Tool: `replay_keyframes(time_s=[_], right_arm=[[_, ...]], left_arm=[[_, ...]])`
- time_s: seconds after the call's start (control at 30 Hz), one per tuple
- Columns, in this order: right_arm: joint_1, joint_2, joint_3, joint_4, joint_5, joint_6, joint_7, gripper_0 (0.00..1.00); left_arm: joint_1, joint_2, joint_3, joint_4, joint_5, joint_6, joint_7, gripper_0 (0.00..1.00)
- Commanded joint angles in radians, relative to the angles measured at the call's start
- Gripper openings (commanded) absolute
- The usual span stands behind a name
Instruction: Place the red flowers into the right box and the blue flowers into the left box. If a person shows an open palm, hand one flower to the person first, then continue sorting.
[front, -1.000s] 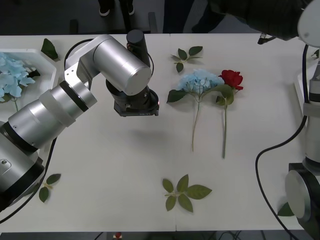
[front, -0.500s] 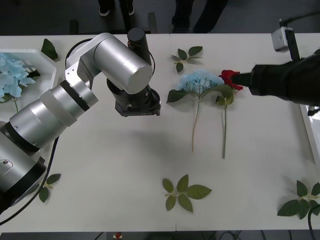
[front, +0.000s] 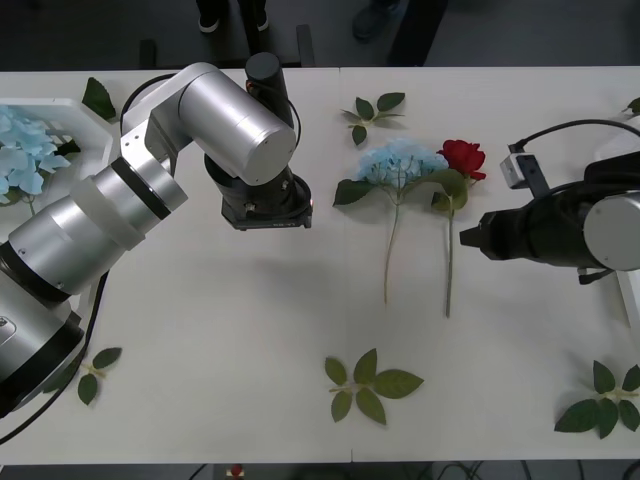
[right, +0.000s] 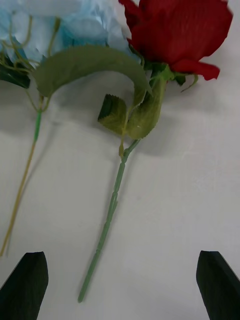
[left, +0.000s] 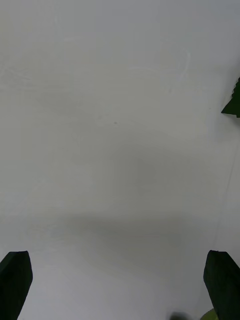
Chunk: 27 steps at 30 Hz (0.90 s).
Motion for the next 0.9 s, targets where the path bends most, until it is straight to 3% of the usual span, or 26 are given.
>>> replay_keyframes(time_s=[0.03, 0.13, 0.47, 0.67, 0.9], right_arm=[[-0.064, -0.001, 0.047, 0.082, 0.040, -0.066, -0.091, 0.87], [-0.115, 0.014, 0.117, 0.185, 0.117, -0.172, -0.143, 0.86], [-0.230, 0.071, 0.160, 0.346, 0.247, -0.253, -0.192, 0.86], [-0.294, 0.077, 0.214, 0.485, 0.278, -0.368, -0.212, 0.86], [-0.306, 0.086, 0.222, 0.531, 0.327, -0.391, -0.229, 0.86]], left_arm=[[-0.037, 0.019, 0.014, -0.034, 0.006, 0.000, -0.013, 1.00], [-0.037, 0.022, 0.014, -0.032, 0.006, 0.000, -0.017, 1.00], [-0.036, 0.022, 0.014, -0.034, 0.006, -0.003, -0.026, 1.00], [-0.036, 0.023, 0.014, -0.032, 0.004, -0.003, -0.030, 1.00], [-0.036, 0.025, 0.014, -0.034, 0.004, -0.003, -0.032, 1.00]])
